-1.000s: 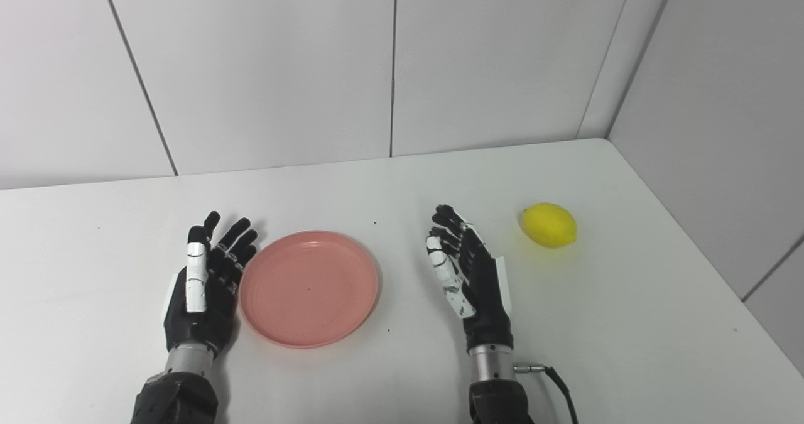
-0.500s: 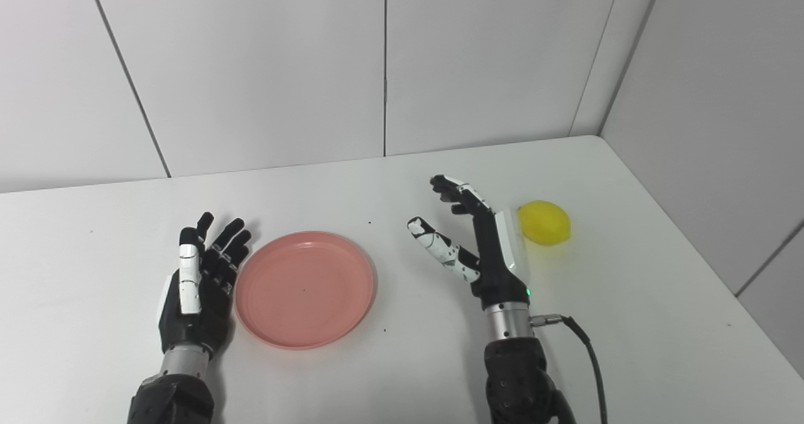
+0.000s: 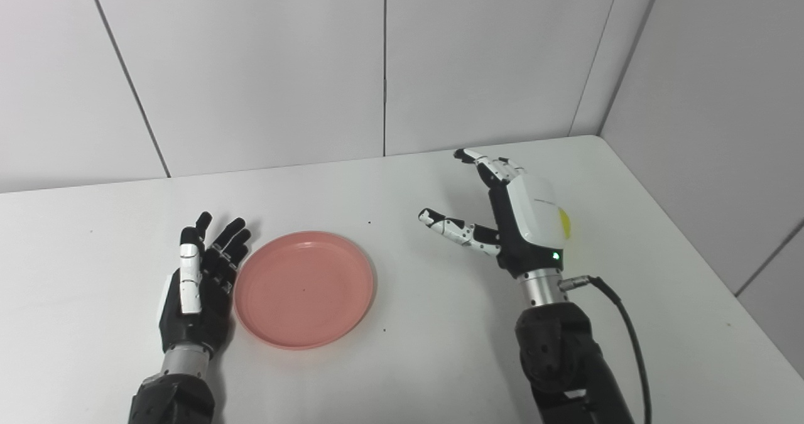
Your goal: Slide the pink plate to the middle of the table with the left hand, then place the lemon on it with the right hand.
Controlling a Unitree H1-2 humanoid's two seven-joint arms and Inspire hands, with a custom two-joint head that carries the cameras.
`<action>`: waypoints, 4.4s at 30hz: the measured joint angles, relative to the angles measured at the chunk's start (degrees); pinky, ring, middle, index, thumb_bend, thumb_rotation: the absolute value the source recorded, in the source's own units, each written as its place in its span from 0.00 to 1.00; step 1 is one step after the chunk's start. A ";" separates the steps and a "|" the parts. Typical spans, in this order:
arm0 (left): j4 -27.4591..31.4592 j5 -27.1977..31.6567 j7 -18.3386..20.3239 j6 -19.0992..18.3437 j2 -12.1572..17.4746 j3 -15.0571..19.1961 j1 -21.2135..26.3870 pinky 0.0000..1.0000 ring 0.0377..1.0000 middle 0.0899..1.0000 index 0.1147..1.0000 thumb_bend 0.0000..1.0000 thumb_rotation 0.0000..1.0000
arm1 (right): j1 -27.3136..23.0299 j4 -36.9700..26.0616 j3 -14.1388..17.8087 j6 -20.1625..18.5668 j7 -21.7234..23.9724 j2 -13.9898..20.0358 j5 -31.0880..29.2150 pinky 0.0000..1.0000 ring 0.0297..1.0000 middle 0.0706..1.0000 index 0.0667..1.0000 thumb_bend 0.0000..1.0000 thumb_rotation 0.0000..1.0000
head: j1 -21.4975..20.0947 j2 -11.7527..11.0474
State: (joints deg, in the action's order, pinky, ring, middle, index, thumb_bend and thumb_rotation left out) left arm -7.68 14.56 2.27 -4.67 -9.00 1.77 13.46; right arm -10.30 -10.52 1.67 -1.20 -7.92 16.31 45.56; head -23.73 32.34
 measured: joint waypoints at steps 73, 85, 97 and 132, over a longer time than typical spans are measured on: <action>0.36 0.06 1.29 -0.53 0.85 0.21 -0.03 0.94 0.85 0.80 0.98 0.72 0.81 | -4.49 20.36 -2.55 -9.03 -1.72 10.58 5.13 0.55 0.66 0.72 0.70 0.86 0.76 | -0.62 0.44; 0.77 0.00 1.18 -1.01 0.82 0.12 -0.20 0.93 0.84 0.79 0.97 0.74 0.80 | -4.48 22.07 -3.01 -9.12 -1.70 11.70 4.64 0.56 0.67 0.72 0.71 0.81 0.73 | 0.00 0.62; 0.78 -0.03 1.18 -1.05 0.82 0.05 -0.21 0.93 0.84 0.80 0.97 0.74 0.80 | -4.61 24.41 -4.28 -9.87 -1.63 11.70 4.55 0.37 0.47 0.59 0.62 0.59 0.49 | 0.44 0.70; 2.10 -0.10 0.96 -3.04 0.72 -0.10 -0.62 0.91 0.84 0.79 0.98 0.75 0.80 | -6.55 30.94 -7.57 -6.44 -10.68 13.43 -4.22 0.13 0.16 0.18 0.26 0.53 0.47 | 0.70 0.88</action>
State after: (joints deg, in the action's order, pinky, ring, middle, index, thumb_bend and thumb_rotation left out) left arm -5.58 14.46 3.23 -7.71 -8.28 1.67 12.85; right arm -16.84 20.42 -5.90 -7.63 -18.60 29.74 41.34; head -23.03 33.22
